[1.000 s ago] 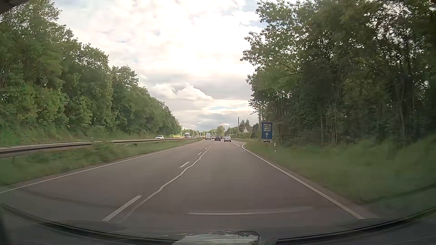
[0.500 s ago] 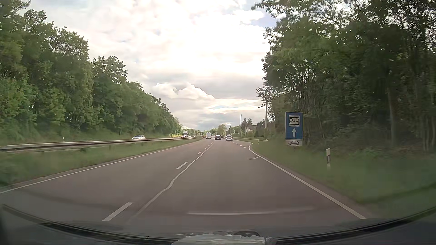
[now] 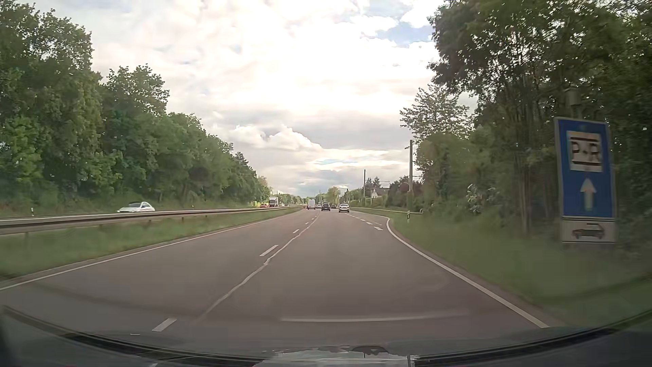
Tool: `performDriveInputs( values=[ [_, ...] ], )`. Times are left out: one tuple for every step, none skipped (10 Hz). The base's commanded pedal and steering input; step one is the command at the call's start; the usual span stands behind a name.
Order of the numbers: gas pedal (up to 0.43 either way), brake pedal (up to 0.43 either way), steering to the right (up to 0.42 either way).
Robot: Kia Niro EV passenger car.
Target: Follow the waypoints while adhering to traffic rules and regulations
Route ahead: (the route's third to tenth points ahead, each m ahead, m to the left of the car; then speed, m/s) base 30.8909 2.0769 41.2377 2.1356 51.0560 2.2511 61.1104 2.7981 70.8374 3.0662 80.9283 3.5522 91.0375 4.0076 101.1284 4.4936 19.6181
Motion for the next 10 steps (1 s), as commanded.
performDriveInputs(
  values=[
    [0.138, 0.0, -0.001],
    [0.138, 0.0, -0.001],
    [0.15, 0.0, -0.001],
    [0.15, 0.0, -0.001],
    [0.15, 0.0, -0.001],
    [0.157, 0.0, -0.001],
    [0.157, 0.0, -0.001],
    [0.157, 0.0, -0.001],
    [0.157, 0.0, -0.001],
    [0.157, 0.0, -0.001]
  ],
)
